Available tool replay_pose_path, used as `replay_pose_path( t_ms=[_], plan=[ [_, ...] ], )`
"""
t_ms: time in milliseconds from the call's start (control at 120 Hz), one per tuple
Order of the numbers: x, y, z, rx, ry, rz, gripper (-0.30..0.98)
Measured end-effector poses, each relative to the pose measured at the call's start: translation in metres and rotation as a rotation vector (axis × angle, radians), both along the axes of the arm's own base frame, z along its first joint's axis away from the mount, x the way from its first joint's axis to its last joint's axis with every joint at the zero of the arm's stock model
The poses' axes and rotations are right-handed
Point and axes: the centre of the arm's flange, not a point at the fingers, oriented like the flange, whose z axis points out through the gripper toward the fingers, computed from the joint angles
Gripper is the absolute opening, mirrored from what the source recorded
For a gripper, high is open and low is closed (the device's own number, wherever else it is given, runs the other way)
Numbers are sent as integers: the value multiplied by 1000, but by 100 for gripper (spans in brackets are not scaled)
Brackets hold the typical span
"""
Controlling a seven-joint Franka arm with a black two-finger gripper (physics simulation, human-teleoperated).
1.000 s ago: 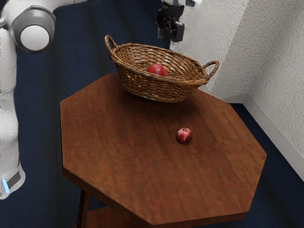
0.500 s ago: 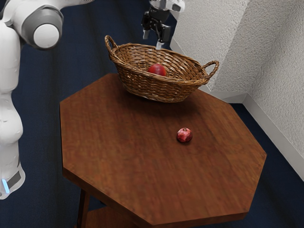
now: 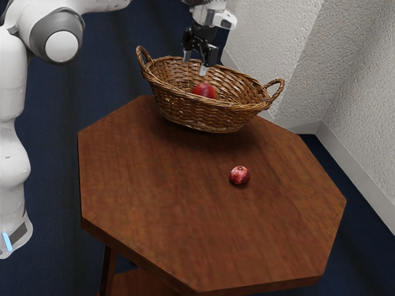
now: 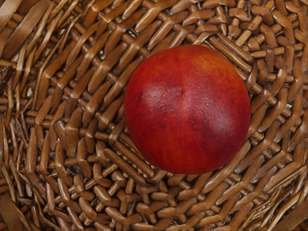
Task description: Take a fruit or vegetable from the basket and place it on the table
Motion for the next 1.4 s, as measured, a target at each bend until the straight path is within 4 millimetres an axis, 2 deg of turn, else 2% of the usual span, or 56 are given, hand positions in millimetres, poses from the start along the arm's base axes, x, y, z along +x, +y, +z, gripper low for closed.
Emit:
replay_pose_path(
  t_ms=[283,667,758,850,1150,1400],
  plan=[
    [-2,6,-28,-48,27,14,68],
    [1,-1,-29,-120,-3,10,68],
    [0,5,-49,-119,25,20,68],
    [0,8,-54,-98,27,23,68],
    [13,-3,-48,-95,-38,8,68],
    [32,-5,-75,-106,-37,0,68]
  ],
)
